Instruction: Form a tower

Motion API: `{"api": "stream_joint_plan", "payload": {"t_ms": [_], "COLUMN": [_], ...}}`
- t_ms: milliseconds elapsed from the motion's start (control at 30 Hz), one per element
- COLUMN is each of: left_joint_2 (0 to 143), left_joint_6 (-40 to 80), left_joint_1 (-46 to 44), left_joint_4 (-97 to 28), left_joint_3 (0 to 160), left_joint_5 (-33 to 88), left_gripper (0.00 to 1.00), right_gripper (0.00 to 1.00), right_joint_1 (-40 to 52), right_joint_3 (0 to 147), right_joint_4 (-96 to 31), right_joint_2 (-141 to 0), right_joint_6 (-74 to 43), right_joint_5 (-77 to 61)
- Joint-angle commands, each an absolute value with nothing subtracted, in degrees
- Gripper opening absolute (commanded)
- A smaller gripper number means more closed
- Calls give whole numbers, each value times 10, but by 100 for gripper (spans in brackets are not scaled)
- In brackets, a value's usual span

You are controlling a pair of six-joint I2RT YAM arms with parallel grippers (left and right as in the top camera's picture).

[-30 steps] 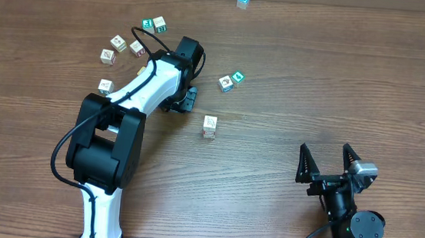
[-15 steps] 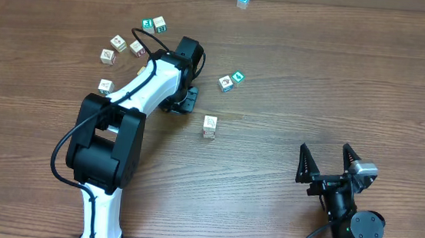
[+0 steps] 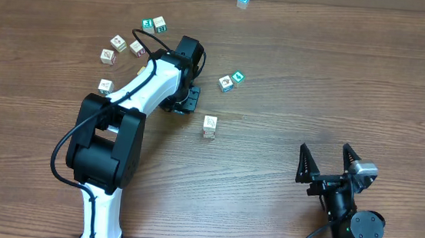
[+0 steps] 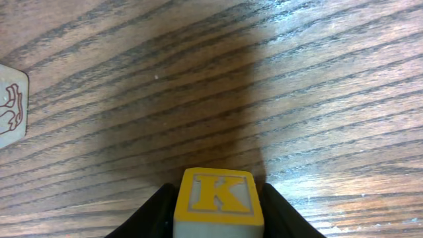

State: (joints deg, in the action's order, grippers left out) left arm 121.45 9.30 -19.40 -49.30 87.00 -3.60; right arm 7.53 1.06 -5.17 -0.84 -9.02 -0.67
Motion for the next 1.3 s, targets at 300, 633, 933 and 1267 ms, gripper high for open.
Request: {"api": "stream_joint_plan", "payload": {"t_ms": [300, 633, 933, 1267], "left_joint_2": [1221, 1221, 1221, 1221], "left_joint_6": [107, 107, 107, 108], "left_joint_1": [-191, -191, -191, -191], "left_joint_4": [-491, -491, -481, -476], "left_joint_3": [885, 885, 885, 885], "left_joint_5": [-29, -29, -29, -29], "left_gripper": [30, 27, 27, 10], "right_gripper": [100, 100, 100, 100], "right_joint_1": [74, 74, 74, 74], "right_joint_3": [5, 5, 5, 5], "right_joint_4": [-48, -48, -48, -48], "right_joint_2": [-2, -2, -2, -2], "right_joint_6": [-93, -93, -93, -93], "right_joint_5": [-7, -7, -7, -7]}}
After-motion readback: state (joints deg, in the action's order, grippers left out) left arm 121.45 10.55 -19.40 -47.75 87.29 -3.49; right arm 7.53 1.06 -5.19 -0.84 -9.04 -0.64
